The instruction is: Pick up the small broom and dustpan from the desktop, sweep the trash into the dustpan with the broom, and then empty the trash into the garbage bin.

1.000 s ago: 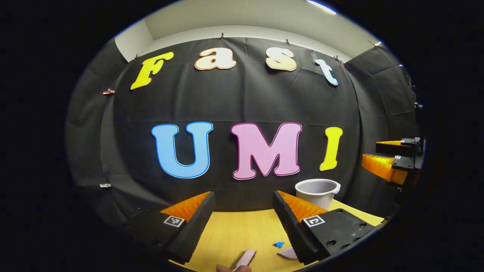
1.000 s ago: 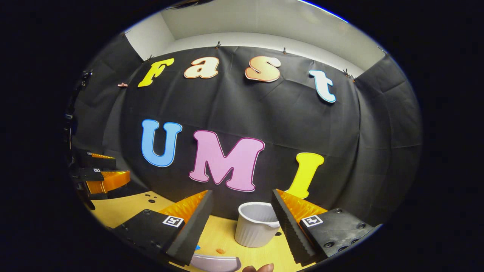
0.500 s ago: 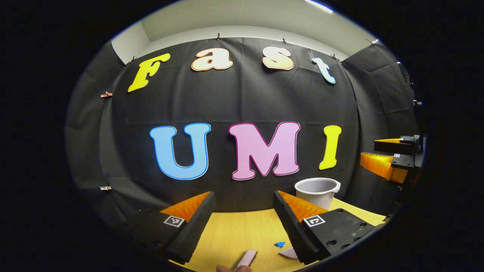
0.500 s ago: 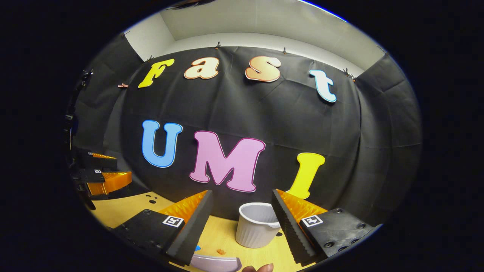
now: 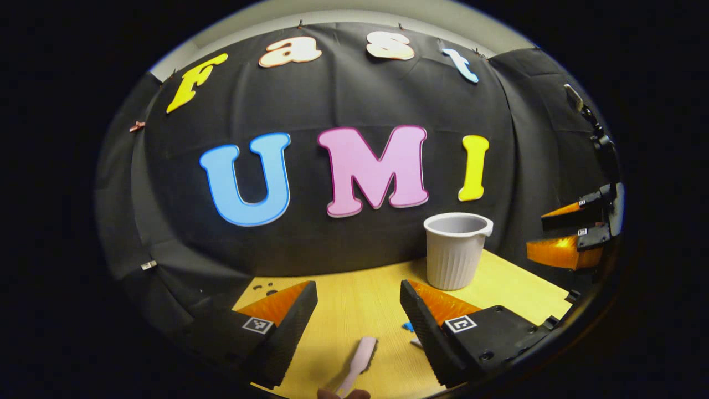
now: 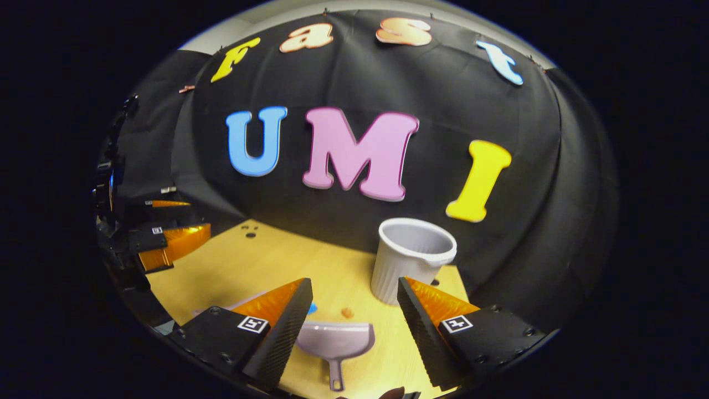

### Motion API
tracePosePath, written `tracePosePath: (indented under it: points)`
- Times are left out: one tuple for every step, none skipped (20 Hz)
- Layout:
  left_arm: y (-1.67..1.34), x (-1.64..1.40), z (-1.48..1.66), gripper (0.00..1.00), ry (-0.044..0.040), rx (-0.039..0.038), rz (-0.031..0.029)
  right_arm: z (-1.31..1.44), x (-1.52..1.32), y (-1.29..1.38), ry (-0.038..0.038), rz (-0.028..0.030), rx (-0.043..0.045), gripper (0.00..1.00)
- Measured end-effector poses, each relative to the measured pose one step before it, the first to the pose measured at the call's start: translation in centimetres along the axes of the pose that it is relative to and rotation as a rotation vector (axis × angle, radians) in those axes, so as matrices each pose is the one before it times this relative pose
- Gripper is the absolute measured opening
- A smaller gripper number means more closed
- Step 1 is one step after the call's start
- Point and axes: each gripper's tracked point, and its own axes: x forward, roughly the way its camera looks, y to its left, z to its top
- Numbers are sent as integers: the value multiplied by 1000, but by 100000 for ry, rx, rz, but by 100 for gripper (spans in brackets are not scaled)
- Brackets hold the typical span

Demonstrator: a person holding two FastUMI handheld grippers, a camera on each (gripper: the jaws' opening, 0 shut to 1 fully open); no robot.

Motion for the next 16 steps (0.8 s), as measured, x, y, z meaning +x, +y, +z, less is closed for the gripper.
tracePosePath:
  points:
    - [-45,32,-1495,97,2931,304,-19,-2120,328,361,6662,2085,1296,96]
    - [-31,-2,-1267,96,3060,497,-272,-2279,451,396,7159,2239,1523,96]
    - [-4,-27,-1297,96,3052,553,-443,-2438,656,315,8034,1587,1590,96]
    - [-89,-42,-941,96,2435,494,-567,-2059,353,216,5965,1253,1456,95]
    - [-83,27,-1260,97,1840,655,14,-2088,862,111,6349,869,1389,95]
    - [30,57,-841,97,1873,838,92,-2257,902,53,6867,790,1067,95]
    - [-25,-141,-818,97,1270,853,-14,-1533,1386,-116,4963,-20,1034,95]
    - [-32,18,-607,97,1418,664,-107,-1420,1441,-182,4481,-213,795,93]
    - [-38,58,-648,97,1453,471,-5,-1250,1523,-117,4895,-213,-173,93]
    - [-52,52,-557,96,1590,-13,-107,-908,1529,-169,4474,-926,-538,93]
    - [-38,71,-594,100,1384,-500,-154,-949,1009,-93,4515,-593,-623,93]
    - [-1,77,-323,97,1080,-785,-229,-324,922,33,3684,-66,-165,93]
    - [125,-101,-387,96,973,-650,67,-346,1313,239,2803,1094,4,92]
    - [281,125,-255,97,885,-401,413,-392,1484,110,3854,538,-437,91]
    - [258,101,-132,97,535,68,409,-510,1091,134,2447,258,-226,91]
    - [170,158,-398,97,567,257,449,-138,962,21,1830,153,-98,90]
